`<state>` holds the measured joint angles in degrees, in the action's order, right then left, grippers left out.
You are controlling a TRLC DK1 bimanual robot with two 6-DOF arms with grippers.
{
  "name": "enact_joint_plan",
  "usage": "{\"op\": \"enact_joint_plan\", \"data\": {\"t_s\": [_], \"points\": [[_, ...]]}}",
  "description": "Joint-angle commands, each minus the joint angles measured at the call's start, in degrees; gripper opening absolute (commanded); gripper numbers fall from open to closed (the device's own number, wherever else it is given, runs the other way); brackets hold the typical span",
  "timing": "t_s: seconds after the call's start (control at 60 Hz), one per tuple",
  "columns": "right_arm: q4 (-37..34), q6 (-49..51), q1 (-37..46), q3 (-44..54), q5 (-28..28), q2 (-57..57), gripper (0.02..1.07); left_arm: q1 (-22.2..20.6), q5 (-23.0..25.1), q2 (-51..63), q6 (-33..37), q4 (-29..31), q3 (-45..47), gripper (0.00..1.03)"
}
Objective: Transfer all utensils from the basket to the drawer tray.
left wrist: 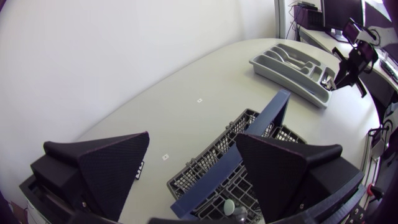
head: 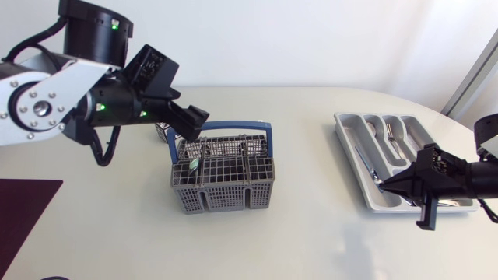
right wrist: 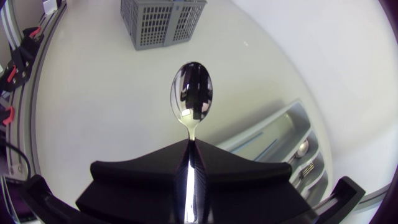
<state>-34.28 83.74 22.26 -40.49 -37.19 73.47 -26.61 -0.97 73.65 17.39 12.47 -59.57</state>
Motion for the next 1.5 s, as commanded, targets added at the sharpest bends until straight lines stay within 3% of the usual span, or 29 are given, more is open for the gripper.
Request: {"op": "enact_joint_plan", "data": {"t_s": [0.0, 0.2, 0.35, 0.617, 0.817, 0.983, 1.217, 1.35, 1.483], "points": [[-4.4, 12.1, 5.8, -5.1, -0.6, 7.4, 0.08, 0.9, 0.0, -3.3, 2.7, -2.1, 4.3, 0.99], [-14.4, 25.8, 15.7, -20.1, 2.2, 23.9, 0.08, 1.6, 3.5, -7.1, 4.8, -8.3, 13.3, 0.99], [-14.4, 33.2, 19.2, -25.0, 6.7, 29.5, 0.08, 3.0, 7.4, -7.6, 5.7, -10.2, 16.8, 0.97], [-10.8, 37.7, 18.6, -23.7, 14.3, 31.9, 0.08, 6.7, 12.5, -7.9, 7.7, -11.3, 19.7, 0.97], [-3.5, 37.7, 17.8, -19.7, 17.2, 31.2, 0.33, 7.8, 13.9, -7.6, 8.9, -13.1, 21.9, 0.97], [-3.2, 34.6, 17.7, -19.2, 15.7, 26.5, 0.49, 6.8, 13.9, -7.6, 9.2, -13.7, 23.1, 0.90], [-3.6, 27.9, 15.1, -15.4, 11.2, 16.4, 0.55, 5.3, 13.6, -8.6, 9.9, -12.9, 23.8, 0.75], [-3.9, 22.7, 12.8, -13.7, 9.2, 11.6, 0.62, 1.6, 9.0, -10.0, 10.6, -13.3, 25.1, 0.75], [-5.2, 21.1, 11.0, -11.2, 8.1, 8.1, 0.65, 2.4, 6.9, -15.5, 10.9, -14.4, 25.4, 0.75]]}}
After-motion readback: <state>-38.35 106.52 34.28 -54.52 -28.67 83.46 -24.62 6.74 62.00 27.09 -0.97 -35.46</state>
